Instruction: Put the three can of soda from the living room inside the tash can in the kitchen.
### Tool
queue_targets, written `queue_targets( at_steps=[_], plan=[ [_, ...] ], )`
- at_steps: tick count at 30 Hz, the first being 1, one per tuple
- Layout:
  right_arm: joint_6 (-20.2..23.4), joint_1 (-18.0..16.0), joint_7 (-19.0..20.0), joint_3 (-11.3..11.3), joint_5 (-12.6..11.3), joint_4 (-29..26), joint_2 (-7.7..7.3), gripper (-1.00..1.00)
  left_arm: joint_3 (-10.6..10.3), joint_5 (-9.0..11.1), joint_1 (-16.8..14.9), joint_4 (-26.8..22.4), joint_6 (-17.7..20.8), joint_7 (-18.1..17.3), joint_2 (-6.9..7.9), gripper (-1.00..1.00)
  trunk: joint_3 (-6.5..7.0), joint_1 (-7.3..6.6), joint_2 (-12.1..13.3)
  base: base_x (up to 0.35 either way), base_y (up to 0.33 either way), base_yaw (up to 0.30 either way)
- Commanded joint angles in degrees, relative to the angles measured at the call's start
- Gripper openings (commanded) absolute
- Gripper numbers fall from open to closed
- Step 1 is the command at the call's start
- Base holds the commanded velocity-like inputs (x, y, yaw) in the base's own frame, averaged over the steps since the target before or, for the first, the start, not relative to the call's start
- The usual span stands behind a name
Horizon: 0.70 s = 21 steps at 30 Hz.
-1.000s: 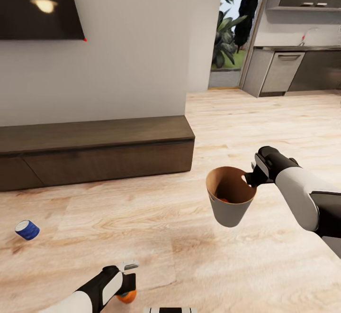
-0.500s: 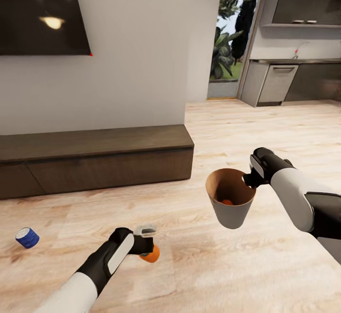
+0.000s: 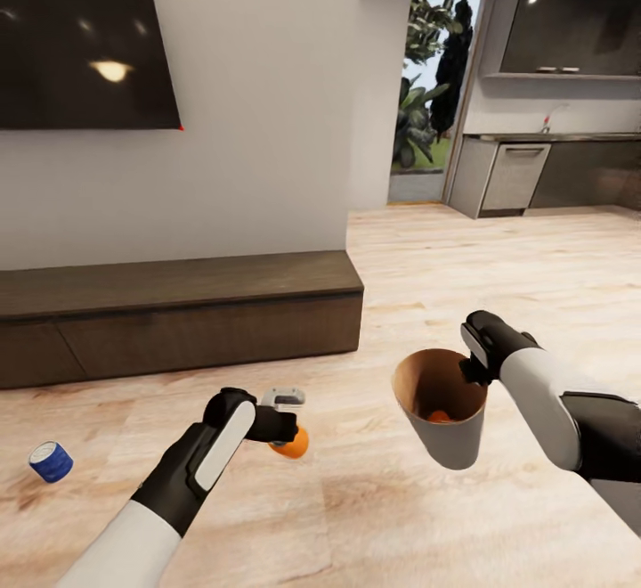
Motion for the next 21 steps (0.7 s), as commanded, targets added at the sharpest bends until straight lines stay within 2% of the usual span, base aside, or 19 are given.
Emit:
queue_targets(
  at_steps=[1,3,5,6,7,10,15,19,21],
  plan=[
    [-1.3,0.8,-1.6,0.1,0.1,0.5,0.39,-1.00,0.0,0.1,-0.1,-0.9,0.0,0.0,-0.01,-1.00,0.24,-0.03,0.0,0.000,0.000,0.000],
    [-2.4,1.5,-3.0,0.1,0.1,1.3,0.81,-1.00,0.0,0.6,-0.1,-1.6,0.0,0.0,-0.04,-1.00,0.68,-0.08,0.0,0.000,0.000,0.000],
    [-3.4,1.9,-4.2,0.1,0.1,2.5,1.10,-1.00,0.0,2.0,-0.2,-2.3,0.0,0.0,-0.02,-1.00,1.12,-0.13,0.1,0.000,0.000,0.000],
    [-4.0,2.1,-4.7,0.1,0.2,3.1,1.20,-1.00,0.0,2.9,-0.2,-2.7,0.0,0.0,-0.01,-1.00,1.34,-0.16,0.1,0.000,0.000,0.000],
    [-6.2,2.4,-5.8,0.0,0.2,4.5,1.32,-1.00,0.0,5.4,-0.3,-3.5,0.0,0.0,0.00,-1.00,1.57,-0.19,0.1,0.000,0.000,0.000],
    [-10.1,3.0,-7.6,-0.1,0.1,6.9,1.45,-1.00,-0.1,8.2,-0.4,-4.2,0.0,0.1,0.00,-1.00,2.11,-0.84,1.3,0.000,0.000,0.000],
    [-14.2,4.4,-9.6,0.0,0.0,8.5,1.66,-1.00,-0.1,10.3,-0.4,-4.7,0.0,0.1,-0.02,-1.00,3.00,-1.94,3.3,0.000,0.000,0.000],
    [-18.4,6.1,-10.4,-0.1,0.1,8.9,1.60,-1.00,-0.2,13.8,-0.4,-5.5,0.0,0.1,0.02,-1.00,3.72,-2.82,4.9,0.000,0.000,0.000],
    [-19.7,6.9,-11.2,-0.1,0.1,9.1,1.50,-1.00,-0.2,14.6,-0.4,-6.4,0.0,0.1,0.06,-1.00,4.08,-3.26,5.7,0.000,0.000,0.000]
  ],
)
